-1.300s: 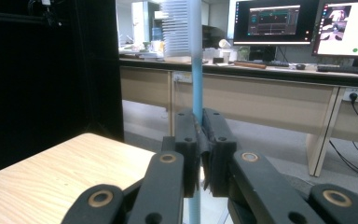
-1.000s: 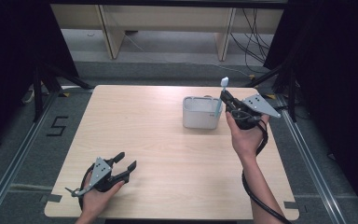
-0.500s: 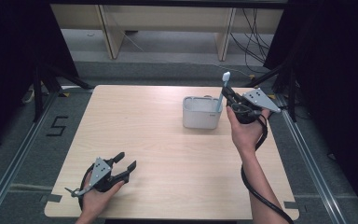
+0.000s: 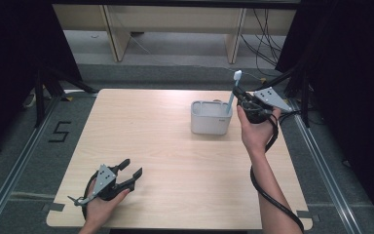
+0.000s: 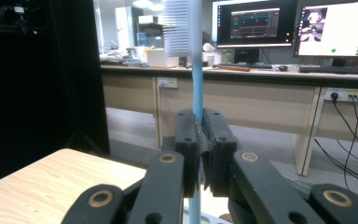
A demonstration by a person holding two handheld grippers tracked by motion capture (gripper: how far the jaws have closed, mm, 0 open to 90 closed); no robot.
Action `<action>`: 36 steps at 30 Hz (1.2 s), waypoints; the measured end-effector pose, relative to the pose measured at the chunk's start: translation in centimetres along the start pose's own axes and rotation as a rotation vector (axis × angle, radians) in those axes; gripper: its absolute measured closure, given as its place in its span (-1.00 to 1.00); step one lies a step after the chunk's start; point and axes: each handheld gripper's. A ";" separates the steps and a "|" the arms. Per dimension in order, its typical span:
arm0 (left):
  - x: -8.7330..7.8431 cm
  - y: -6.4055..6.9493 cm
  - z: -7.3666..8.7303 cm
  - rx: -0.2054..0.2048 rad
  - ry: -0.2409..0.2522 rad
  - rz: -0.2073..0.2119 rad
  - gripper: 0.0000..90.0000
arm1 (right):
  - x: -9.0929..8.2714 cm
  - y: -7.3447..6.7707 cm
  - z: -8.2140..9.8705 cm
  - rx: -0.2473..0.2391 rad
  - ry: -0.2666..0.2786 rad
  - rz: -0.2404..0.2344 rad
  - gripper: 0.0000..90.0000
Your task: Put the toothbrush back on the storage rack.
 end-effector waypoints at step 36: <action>0.0 -0.1 0.0 -0.004 0.000 -0.001 -0.13 | 2.4 1.0 1.1 0.031 -0.022 0.043 0.91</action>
Point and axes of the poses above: each handheld gripper's, and its own axes: x roughly forward along the jaws, z roughly out of its underside, y roughly to its right, and after that the axes turned 3 degrees about x, right-handed
